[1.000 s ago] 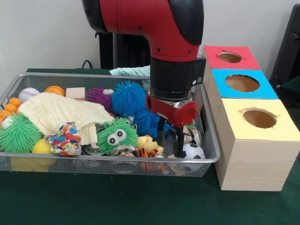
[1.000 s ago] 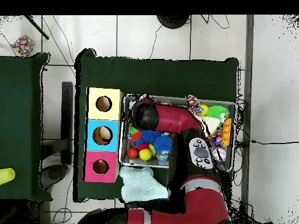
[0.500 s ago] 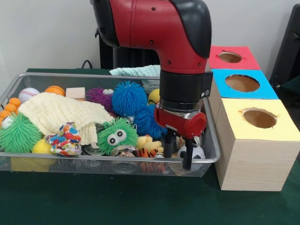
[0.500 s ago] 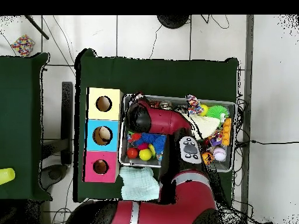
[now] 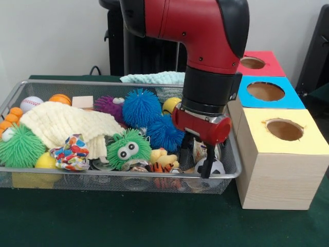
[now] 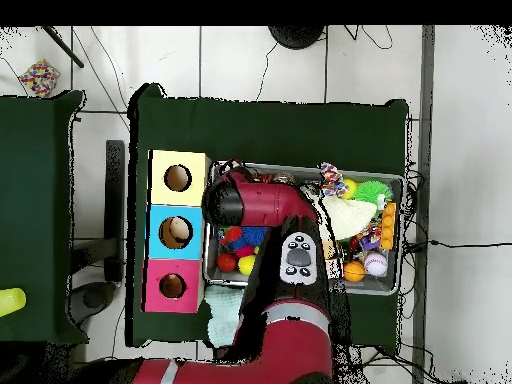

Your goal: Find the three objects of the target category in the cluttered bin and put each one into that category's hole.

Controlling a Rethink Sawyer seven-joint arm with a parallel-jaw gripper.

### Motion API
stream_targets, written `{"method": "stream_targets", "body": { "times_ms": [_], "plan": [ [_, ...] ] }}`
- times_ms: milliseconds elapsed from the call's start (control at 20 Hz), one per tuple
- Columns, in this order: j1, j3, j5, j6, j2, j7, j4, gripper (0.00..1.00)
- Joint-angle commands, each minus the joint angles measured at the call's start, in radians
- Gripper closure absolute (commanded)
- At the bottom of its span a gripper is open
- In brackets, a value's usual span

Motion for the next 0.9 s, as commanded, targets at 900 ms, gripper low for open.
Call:
{"method": "stream_targets", "body": {
  "times_ms": [900],
  "plan": [
    [0.038, -0.13, 0.034, 0.119, 0.079, 0.153, 0.006, 0.0]
  ]
}}
